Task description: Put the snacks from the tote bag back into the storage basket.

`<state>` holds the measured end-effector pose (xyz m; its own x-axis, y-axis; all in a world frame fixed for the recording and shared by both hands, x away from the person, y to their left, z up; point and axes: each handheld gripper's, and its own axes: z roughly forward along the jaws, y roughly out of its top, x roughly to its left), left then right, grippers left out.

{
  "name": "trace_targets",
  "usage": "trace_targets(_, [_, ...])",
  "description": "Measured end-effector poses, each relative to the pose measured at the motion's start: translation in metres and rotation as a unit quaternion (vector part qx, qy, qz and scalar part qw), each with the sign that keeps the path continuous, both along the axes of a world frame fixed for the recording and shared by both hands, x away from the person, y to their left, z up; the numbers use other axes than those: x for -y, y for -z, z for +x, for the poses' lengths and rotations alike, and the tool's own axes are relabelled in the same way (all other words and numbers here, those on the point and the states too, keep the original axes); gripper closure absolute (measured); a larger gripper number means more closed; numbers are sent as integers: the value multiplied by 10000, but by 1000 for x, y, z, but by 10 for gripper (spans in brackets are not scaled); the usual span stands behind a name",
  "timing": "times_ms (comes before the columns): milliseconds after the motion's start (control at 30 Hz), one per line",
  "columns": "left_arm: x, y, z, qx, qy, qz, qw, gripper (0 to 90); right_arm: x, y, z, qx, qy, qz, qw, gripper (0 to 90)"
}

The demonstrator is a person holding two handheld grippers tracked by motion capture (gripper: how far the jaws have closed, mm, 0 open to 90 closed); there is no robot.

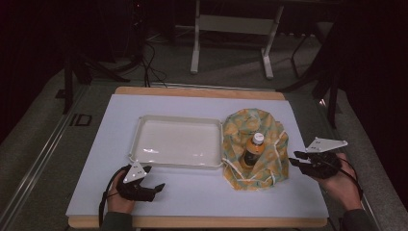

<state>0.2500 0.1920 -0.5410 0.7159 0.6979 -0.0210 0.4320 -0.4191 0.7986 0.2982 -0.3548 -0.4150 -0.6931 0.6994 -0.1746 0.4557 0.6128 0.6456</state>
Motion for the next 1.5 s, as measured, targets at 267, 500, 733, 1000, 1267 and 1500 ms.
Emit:
trace_targets(267, [0, 0, 0, -8, 5, 20, 10000, 180, -8, -12, 2, 16, -127, -203, 9997, 655])
trace_targets(500, [1, 0, 0, -10, 7, 30, 10000, 180, -20, -19, 5, -19, -269, -413, 9988, 655])
trace_targets(733, [1, 0, 0, -15, 4, 28, 10000, 180, -30, -29, 9, -47, -392, -593, 9975, 653])
trace_targets(1000, [1, 0, 0, -20, 17, 47, 10000, 180, -40, -37, 15, -43, -552, -800, 9953, 638])
trace_targets(1267, [1, 0, 0, -23, 28, 42, 10000, 180, -51, -42, 20, -96, -749, -910, 9930, 622])
trace_targets(1500, [1, 0, 1, -29, 35, 42, 10000, 180, -59, -45, 25, -99, -851, -1036, 9909, 624])
